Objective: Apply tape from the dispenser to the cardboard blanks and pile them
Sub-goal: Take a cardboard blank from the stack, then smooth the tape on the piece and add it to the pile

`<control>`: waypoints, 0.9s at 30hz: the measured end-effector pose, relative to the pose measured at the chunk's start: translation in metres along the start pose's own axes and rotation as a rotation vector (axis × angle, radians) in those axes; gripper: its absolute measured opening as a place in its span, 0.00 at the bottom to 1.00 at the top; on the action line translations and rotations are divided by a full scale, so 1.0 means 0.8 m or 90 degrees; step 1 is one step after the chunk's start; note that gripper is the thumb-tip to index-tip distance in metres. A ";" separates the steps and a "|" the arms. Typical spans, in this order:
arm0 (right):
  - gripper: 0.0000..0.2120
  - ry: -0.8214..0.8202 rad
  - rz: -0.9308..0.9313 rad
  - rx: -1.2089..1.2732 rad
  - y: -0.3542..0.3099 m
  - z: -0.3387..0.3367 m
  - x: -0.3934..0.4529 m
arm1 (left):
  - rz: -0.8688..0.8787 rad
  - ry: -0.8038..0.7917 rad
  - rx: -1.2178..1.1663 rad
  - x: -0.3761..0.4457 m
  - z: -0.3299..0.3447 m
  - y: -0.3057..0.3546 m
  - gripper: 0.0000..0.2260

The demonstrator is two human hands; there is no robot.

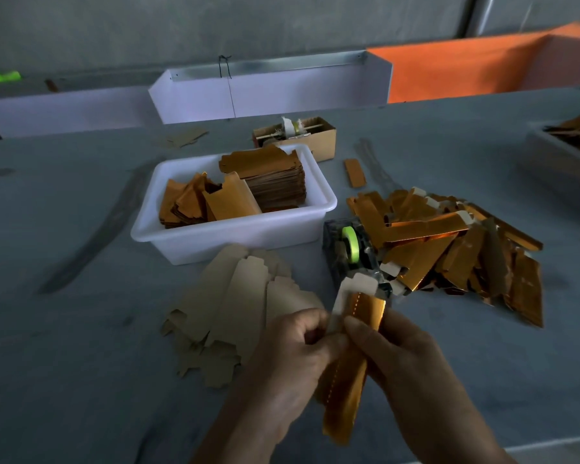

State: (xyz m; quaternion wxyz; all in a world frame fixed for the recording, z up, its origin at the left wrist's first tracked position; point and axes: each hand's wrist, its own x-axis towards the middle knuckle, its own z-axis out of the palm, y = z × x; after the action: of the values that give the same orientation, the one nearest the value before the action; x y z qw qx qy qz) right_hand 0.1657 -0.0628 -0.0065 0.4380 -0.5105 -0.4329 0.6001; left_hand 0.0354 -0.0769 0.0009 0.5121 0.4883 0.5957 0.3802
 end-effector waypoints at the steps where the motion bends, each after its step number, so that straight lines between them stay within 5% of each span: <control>1: 0.07 -0.005 0.017 0.014 0.001 -0.001 0.001 | -0.005 0.022 -0.006 0.001 0.001 0.000 0.04; 9: 0.06 0.025 0.074 0.097 0.005 0.001 0.000 | 0.047 0.169 0.115 -0.005 0.007 -0.006 0.05; 13: 0.06 0.022 0.123 0.148 0.004 0.003 -0.001 | 0.177 0.288 0.509 -0.007 0.026 0.001 0.13; 16: 0.06 0.032 0.120 0.148 0.000 0.004 0.000 | 0.325 0.349 0.677 -0.008 0.045 -0.005 0.14; 18: 0.07 0.038 0.113 0.139 -0.001 0.003 0.001 | 0.321 0.379 0.750 -0.010 0.057 -0.006 0.13; 23: 0.13 0.046 0.122 0.102 0.003 0.001 -0.004 | 0.204 0.230 0.791 -0.015 0.079 -0.011 0.20; 27: 0.08 0.090 0.101 0.056 0.008 -0.004 0.000 | 0.180 0.135 0.654 -0.020 0.068 -0.009 0.16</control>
State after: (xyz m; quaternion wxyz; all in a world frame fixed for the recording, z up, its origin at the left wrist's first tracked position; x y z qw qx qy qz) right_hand 0.1684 -0.0640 -0.0133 0.4403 -0.5644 -0.3324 0.6141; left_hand 0.0872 -0.0964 -0.0124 0.0888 0.7098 0.6820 0.1526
